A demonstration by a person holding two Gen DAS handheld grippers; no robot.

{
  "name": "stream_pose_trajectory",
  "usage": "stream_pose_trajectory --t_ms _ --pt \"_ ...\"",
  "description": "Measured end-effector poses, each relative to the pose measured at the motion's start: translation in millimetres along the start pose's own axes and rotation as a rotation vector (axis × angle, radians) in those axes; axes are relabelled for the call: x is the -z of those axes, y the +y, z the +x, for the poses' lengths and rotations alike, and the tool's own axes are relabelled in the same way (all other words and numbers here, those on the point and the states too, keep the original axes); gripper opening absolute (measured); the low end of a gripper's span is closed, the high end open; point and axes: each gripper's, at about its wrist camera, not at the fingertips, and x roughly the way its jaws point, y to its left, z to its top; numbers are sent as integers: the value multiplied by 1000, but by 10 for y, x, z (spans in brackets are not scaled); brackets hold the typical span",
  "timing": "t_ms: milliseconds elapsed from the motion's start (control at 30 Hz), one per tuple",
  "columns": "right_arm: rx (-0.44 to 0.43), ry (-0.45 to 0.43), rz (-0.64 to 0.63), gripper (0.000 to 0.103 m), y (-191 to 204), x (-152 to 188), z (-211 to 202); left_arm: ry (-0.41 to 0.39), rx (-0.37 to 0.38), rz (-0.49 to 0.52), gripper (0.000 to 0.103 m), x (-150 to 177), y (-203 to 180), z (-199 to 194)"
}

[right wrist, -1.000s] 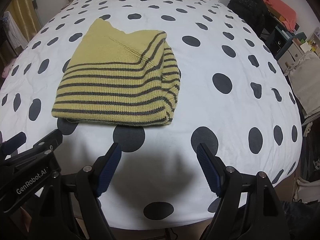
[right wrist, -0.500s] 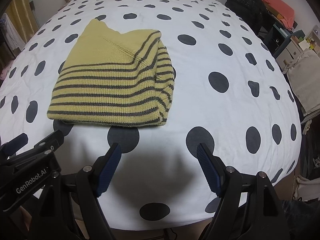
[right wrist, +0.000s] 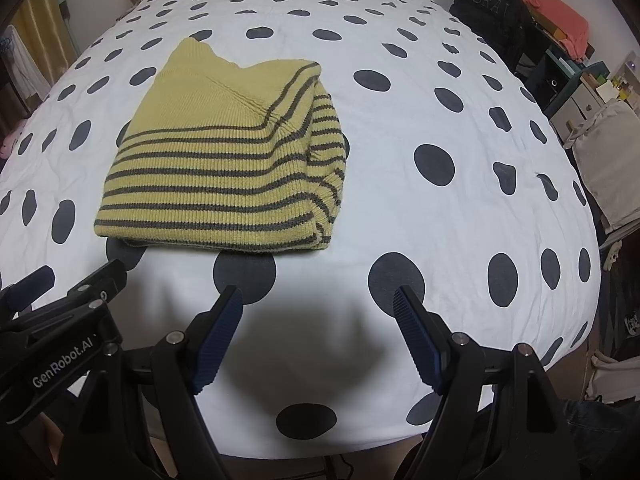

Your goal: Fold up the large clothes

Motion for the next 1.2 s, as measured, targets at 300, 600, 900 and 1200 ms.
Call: stream_pose_trajectory --t_ms 300,600,900,1200 --pt "2 0 0 78 -4 1 -11 4 1 1 89 0 -2 -11" --pt "0 -2 5 78 -52 7 -53 6 8 -3 89 6 -11 -27" --pt "-4 0 12 78 -68 15 -57 9 10 -4 89 12 -10 -35" --pt "-5 4 4 78 -59 39 -63 -11 -8 -13 90 2 7 -68"
